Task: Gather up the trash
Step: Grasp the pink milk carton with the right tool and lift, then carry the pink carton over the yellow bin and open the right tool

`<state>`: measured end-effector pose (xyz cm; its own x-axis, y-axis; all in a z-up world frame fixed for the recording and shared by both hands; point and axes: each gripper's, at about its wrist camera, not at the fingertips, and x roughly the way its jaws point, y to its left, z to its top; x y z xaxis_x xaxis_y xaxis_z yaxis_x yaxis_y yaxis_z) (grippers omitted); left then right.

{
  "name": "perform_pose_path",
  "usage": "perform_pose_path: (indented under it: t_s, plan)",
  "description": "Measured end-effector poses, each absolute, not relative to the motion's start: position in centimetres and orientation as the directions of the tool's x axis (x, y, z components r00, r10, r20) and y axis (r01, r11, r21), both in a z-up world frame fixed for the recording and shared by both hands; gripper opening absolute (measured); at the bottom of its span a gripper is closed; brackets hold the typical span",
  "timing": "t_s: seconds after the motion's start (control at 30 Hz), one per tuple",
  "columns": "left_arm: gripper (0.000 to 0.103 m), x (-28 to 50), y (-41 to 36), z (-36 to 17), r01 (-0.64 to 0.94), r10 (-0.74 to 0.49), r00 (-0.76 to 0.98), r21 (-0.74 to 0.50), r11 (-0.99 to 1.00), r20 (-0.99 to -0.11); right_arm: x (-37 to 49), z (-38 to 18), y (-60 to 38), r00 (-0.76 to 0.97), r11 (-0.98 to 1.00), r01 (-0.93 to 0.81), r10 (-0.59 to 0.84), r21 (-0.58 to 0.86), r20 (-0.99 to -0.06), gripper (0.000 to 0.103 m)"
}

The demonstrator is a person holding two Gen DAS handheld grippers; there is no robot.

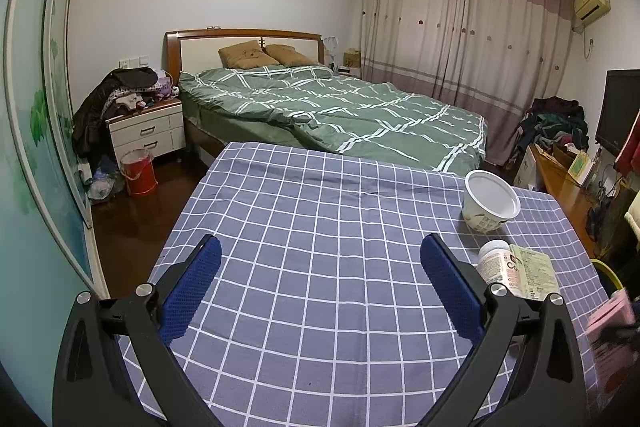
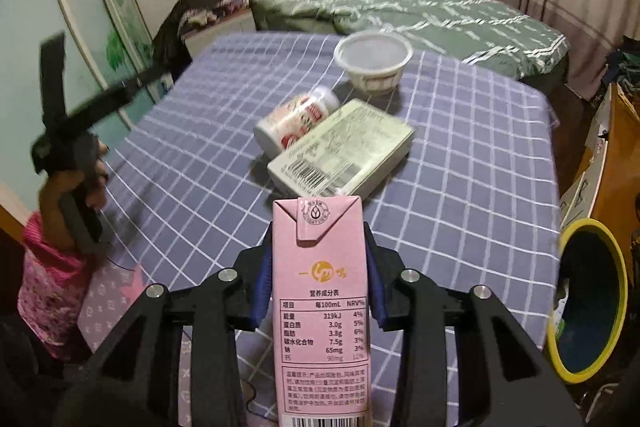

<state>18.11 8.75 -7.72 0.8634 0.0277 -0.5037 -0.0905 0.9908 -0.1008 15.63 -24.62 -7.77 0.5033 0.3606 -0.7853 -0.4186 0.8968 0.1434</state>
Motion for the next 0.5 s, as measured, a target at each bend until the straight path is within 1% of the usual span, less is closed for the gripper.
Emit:
perform_pose_path:
  t_s: [0.13, 0.27, 0.37, 0.5]
  plan:
    - [0.098, 18.2, 8.7, -7.7, -0.091, 0.029, 0.863, -0.099, 0.991, -0.505, 14.7, -5.9, -26.6, 0.558, 0.904, -0.391, 0.382, 0.172, -0.736, 0.037]
    - [0.098, 18.2, 8.6, -7.8, -0.091, 0.031, 0.862, -0.095, 0.991, -0.506, 14.3, -4.7, -28.9, 0.611, 0.920, -0.341, 0.373, 0.193, -0.698, 0.037]
    - [0.098, 18.3, 8.6, -7.9, -0.092, 0.032, 0.861, -0.093, 0.991, -0.507, 14.3, -4.4, -31.0, 0.642, 0.938, -0.285, 0.341, 0.199, -0.687, 0.037]
    - [0.098, 18.3, 8.5, -7.9, -0.092, 0.033, 0.860, -0.091, 0.992, -0.509, 14.5, -4.5, -34.8, 0.680, 0.965, -0.177, 0.264, 0.196, -0.684, 0.037]
